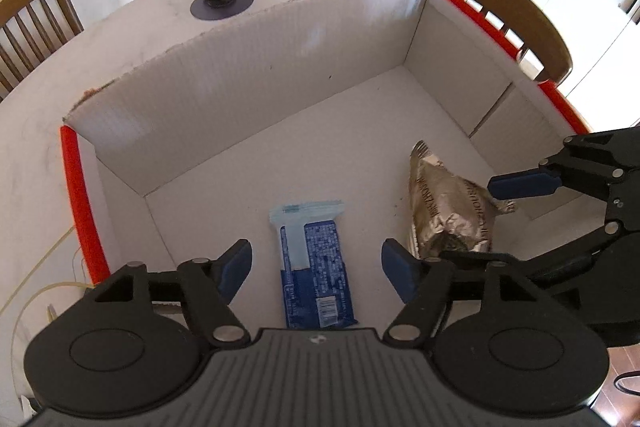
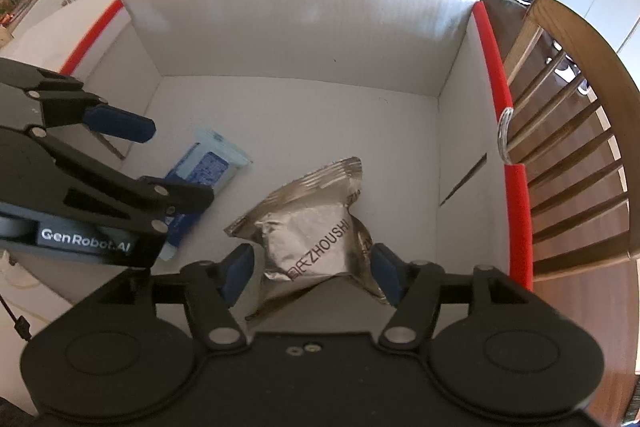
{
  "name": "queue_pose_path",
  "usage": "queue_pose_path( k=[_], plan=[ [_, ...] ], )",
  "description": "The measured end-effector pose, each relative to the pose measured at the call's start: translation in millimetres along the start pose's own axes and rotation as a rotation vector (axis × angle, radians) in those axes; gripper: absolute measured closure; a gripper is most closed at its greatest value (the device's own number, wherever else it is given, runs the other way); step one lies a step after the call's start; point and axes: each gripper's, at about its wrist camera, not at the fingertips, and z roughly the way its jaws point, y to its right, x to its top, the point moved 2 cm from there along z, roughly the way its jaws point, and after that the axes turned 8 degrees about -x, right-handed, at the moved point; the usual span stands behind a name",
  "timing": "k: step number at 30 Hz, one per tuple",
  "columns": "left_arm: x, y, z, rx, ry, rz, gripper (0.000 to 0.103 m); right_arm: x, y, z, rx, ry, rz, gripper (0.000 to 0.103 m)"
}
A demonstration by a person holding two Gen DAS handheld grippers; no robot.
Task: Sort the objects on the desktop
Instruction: 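Open the left tool to drop the blue bar while the right tool releases the foil bag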
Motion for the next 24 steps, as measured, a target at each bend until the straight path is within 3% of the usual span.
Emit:
queue_pose_path(
  k=[12, 24],
  plan=[
    [-11.5, 2.4, -37.1, -0.030, 0.083, -0.013, 0.027, -7.7, 2.6, -40.6, 0.043, 0.083, -0.022, 0.034],
    [-40.5, 0.0, -79.4, -0.061, 0.161, -0.044, 0.018, -14.1, -15.4, -73.8, 0.084, 0.149, -0.066, 0.029]
  ],
)
